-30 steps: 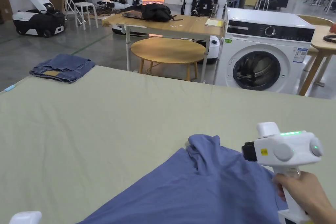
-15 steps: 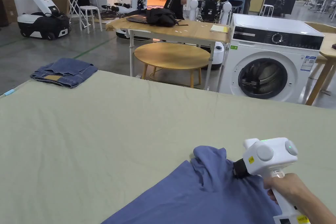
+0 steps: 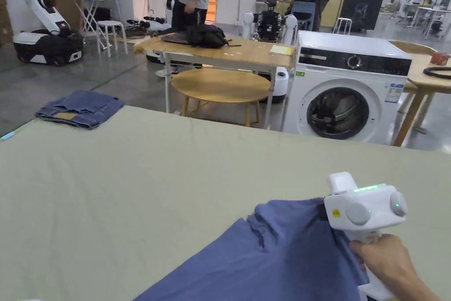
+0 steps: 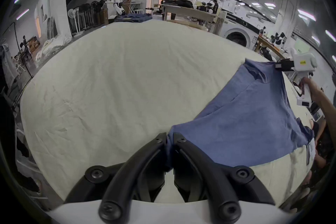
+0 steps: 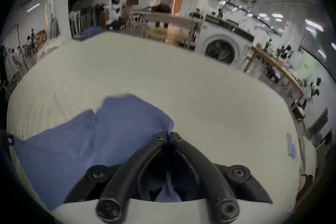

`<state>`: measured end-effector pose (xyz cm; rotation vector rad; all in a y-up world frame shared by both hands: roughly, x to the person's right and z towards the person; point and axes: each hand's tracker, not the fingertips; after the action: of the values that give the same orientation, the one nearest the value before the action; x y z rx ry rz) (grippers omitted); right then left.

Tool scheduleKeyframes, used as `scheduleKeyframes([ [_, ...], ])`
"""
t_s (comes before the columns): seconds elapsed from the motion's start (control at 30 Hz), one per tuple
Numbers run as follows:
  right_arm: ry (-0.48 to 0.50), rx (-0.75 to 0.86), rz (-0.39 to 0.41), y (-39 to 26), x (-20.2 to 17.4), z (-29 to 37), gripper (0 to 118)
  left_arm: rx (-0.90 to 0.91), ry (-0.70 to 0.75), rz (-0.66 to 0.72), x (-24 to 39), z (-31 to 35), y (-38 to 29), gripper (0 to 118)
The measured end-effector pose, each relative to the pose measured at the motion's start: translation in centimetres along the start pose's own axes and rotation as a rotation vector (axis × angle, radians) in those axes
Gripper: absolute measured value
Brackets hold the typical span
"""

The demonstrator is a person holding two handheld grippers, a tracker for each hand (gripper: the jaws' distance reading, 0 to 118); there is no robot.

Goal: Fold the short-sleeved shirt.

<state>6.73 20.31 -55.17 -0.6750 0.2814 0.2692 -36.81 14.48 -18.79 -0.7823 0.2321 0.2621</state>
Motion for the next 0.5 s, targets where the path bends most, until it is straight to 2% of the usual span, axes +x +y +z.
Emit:
scheduleKeyframes([
  [0.23, -0.116, 0.205, -0.053, 1.3, 3.6, 13.1, 1, 0.164, -0.074, -0.004, 1.0, 3.6, 5.2, 0],
  [0.4, -0.218, 0.335, -0.1, 3.5, 7.0, 22.6, 1, 0.313, -0.144, -0.042, 3.1, 7.8, 13.6, 0],
  [0.5, -0.277, 0.409, -0.159, 5.2, 9.3, 27.1, 1, 0.373, -0.204, -0.021, 4.2, 9.8, 19.7, 0],
])
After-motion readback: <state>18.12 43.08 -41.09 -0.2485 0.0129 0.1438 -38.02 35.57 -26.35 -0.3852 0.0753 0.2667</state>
